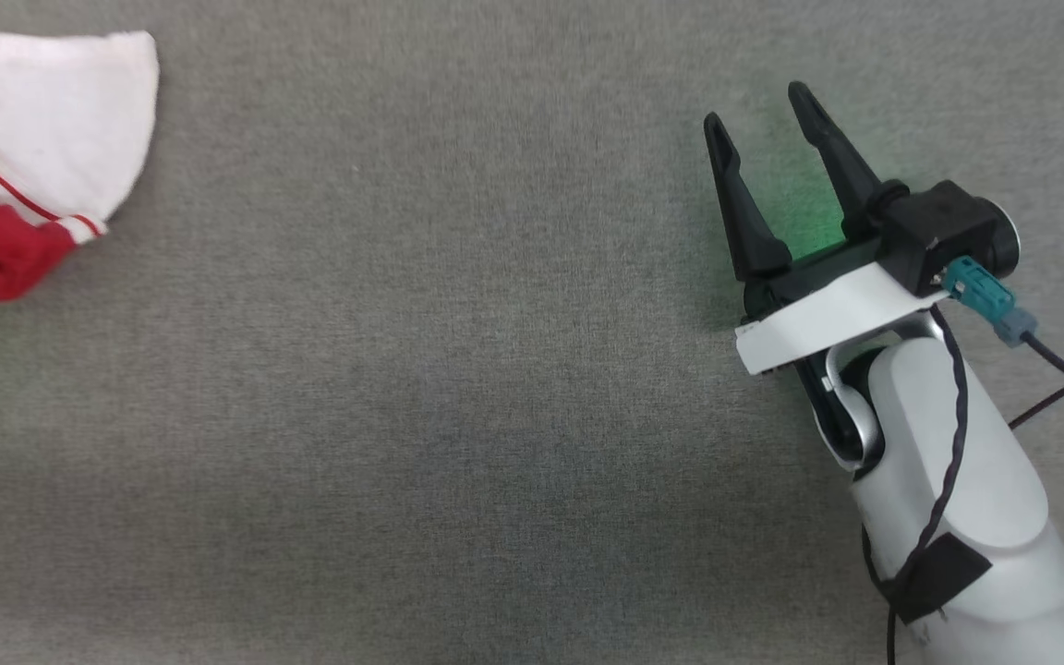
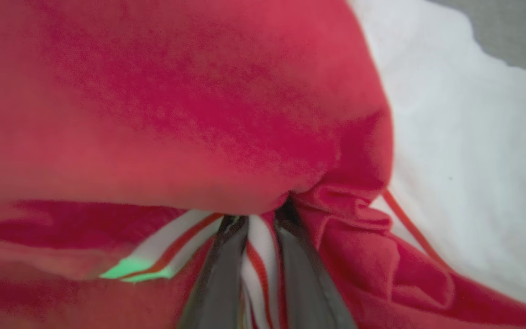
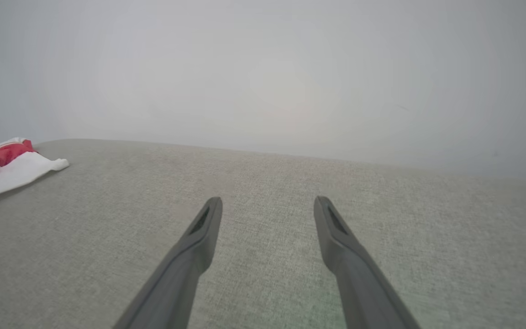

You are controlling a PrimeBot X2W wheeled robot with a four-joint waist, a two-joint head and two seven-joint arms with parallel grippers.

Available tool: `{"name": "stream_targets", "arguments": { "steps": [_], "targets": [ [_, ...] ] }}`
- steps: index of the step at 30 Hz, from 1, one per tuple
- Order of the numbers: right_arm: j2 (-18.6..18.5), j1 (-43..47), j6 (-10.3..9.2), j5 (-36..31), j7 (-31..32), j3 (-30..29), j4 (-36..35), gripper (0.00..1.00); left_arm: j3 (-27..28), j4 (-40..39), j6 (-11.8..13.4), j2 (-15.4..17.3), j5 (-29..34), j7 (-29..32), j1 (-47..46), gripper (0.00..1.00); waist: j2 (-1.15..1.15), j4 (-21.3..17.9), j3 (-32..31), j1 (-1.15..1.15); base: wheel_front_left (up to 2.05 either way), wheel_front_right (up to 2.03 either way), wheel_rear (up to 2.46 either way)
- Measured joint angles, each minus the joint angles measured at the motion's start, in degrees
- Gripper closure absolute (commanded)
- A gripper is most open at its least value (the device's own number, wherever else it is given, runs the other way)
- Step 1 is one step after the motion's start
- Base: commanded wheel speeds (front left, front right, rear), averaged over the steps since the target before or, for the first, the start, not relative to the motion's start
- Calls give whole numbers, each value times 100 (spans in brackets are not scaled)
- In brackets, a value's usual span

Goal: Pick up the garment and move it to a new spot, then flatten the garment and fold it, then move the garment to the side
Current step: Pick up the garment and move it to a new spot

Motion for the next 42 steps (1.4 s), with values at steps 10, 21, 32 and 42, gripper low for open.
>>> {"name": "stream_targets", "arguments": {
  "steps": [10, 21, 32, 42],
  "targets": [
    [24, 434, 0, 125, 0, -93, 74, 0, -702, -754, -11, -65, -90, -514, 173, 100, 0, 115, -841, 0, 0, 0, 0],
    [93, 730, 0, 372, -1, -447, -70, 0, -1528, -2854, -12, 63, -510, -610, -15, 100, 0, -140, -1204, 0, 0, 0, 0],
    [144, 873, 0, 933, -1, -664, -369, 0, -2403, -3717, -12, -925, -749, -279, -837, 100, 0, -1032, -982, 0, 0, 0, 0],
    [146, 975, 0, 1501, 0, -717, -527, 0, -3064, -2652, -18, -1349, -792, -238, -1229, 100, 0, -1948, -633, 0, 0, 0, 0]
  ]
}}
